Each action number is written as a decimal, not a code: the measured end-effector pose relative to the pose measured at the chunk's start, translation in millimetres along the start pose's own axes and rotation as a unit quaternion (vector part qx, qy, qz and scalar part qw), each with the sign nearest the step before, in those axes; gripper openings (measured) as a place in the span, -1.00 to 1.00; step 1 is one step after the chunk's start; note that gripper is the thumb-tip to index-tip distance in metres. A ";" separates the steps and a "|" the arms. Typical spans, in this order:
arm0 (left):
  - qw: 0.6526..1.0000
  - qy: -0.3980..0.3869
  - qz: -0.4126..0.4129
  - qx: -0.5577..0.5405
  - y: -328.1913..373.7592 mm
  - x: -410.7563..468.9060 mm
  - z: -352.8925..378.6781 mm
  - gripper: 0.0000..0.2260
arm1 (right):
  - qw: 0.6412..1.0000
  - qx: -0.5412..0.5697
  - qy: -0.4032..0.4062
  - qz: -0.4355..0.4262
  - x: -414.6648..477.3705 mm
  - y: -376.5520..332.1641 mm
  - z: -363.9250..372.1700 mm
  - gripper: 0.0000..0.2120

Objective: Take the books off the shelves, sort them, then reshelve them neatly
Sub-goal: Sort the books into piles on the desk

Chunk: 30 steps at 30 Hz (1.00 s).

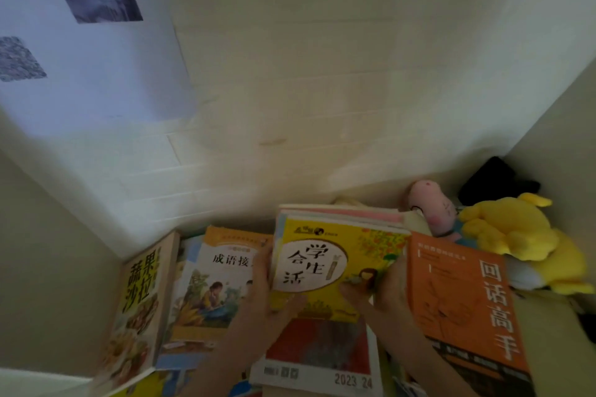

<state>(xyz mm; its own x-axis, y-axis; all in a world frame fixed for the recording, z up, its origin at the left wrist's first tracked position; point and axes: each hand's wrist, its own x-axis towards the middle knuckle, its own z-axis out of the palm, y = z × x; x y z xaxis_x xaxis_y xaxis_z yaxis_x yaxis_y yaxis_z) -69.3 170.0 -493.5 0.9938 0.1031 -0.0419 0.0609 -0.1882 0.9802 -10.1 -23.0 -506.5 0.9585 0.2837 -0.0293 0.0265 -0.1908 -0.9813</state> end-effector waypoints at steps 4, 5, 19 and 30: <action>0.999 0.037 0.016 0.014 -9.0 -5.7 10.6 -0.29 | 1.000 -0.007 0.007 0.005 -7.5 9.7 -0.2 -0.05; 0.998 0.048 0.032 0.005 -6.9 -5.3 12.4 -0.29 | 1.000 -0.005 0.010 0.009 -7.7 9.8 1.1 -0.05; 0.998 0.051 0.037 0.002 7.7 21.5 13.5 -0.32 | 0.999 -0.029 0.007 0.027 3.2 -9.4 4.5 -0.07; 0.935 0.089 -0.158 0.304 -46.9 10.3 24.9 -0.27 | 0.954 -0.267 -0.080 0.107 0.7 42.1 28.5 -0.28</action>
<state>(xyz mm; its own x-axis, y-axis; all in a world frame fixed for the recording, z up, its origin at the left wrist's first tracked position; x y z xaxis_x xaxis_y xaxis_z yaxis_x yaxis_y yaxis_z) -59.5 155.6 -544.8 0.8894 0.3978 -0.2253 0.4442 -0.6355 0.6315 -16.4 -4.1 -553.3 0.9036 0.3165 -0.2886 0.0168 -0.6996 -0.7144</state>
